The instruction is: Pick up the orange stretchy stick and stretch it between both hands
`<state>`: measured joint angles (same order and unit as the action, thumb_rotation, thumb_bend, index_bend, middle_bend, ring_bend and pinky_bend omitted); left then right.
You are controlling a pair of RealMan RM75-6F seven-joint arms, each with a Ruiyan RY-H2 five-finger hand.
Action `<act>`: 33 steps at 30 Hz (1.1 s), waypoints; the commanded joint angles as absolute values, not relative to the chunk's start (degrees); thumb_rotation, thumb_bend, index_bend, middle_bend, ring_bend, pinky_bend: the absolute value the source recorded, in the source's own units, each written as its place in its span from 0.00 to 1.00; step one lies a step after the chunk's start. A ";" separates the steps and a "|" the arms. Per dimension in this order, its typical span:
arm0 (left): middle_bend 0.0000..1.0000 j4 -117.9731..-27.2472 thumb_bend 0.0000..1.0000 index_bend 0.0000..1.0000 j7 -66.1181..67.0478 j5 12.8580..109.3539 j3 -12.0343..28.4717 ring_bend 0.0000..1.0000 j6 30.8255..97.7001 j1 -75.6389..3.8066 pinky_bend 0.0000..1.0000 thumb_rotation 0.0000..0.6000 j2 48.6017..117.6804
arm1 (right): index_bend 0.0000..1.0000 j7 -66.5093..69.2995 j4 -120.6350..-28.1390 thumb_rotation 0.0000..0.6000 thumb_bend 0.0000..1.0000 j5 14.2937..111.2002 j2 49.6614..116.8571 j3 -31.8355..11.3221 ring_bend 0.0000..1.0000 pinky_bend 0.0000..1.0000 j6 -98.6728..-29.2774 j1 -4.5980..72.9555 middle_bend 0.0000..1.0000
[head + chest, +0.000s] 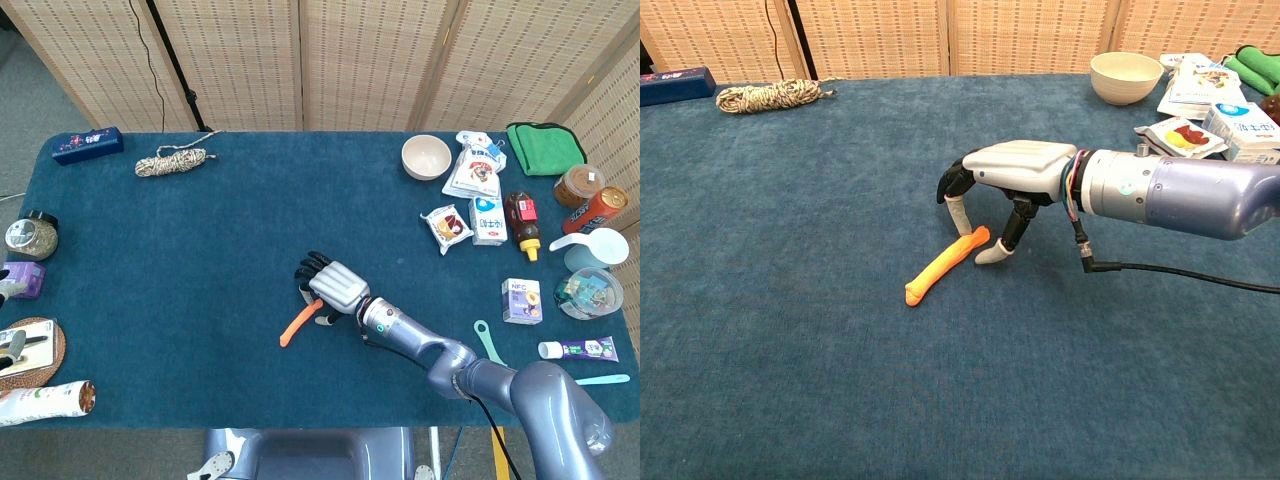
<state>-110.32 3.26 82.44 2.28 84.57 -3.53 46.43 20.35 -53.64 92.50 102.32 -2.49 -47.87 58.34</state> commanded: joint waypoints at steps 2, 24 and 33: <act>0.13 -110.23 0.39 0.24 3.21 82.48 2.22 0.13 84.49 -3.52 0.05 1.00 46.48 | 0.53 20.08 -53.87 1.00 0.24 92.47 102.42 -2.43 0.13 0.03 -47.64 58.64 0.23; 0.13 -109.34 0.39 0.24 2.52 82.46 2.41 0.13 84.55 -3.54 0.05 1.00 46.96 | 0.65 18.50 -54.58 1.00 0.27 90.36 102.73 -3.05 0.21 0.09 -46.68 58.77 0.31; 0.13 -109.29 0.39 0.24 2.56 82.57 2.54 0.13 84.51 -3.71 0.05 1.00 47.12 | 0.69 17.97 -55.56 1.00 0.33 89.09 102.31 -3.86 0.25 0.13 -46.76 58.41 0.35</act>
